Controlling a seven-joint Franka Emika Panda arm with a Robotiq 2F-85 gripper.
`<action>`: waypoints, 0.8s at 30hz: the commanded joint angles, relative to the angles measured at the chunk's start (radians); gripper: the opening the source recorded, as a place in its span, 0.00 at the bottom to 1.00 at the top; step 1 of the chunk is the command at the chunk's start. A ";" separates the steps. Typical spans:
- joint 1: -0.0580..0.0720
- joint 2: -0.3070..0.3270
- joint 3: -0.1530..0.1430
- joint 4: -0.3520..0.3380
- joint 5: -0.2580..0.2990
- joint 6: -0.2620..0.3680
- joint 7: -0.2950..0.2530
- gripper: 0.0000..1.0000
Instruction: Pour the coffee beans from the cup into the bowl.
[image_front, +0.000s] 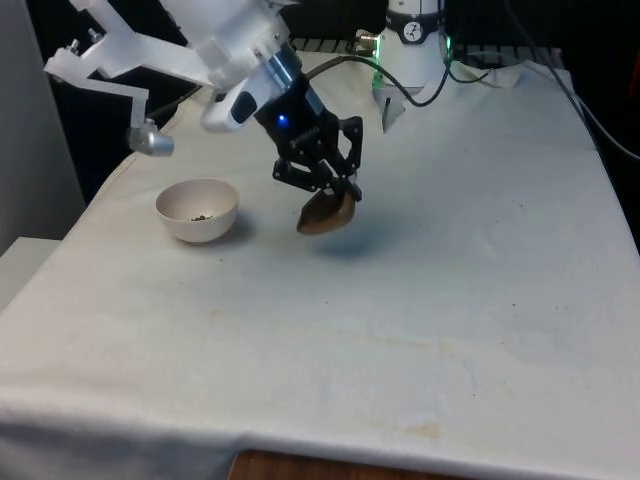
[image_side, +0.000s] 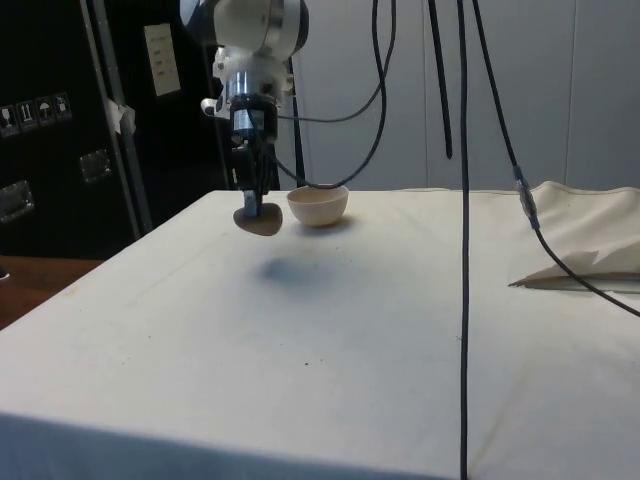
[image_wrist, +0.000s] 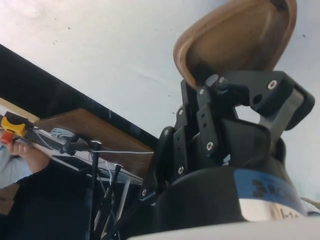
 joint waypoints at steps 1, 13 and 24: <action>0.030 -0.016 -0.009 -0.043 -0.004 0.036 -0.011 0.01; 0.020 -0.073 0.067 -0.053 -0.065 0.113 0.014 0.01; 0.013 -0.131 0.103 -0.067 -0.123 0.137 0.027 0.01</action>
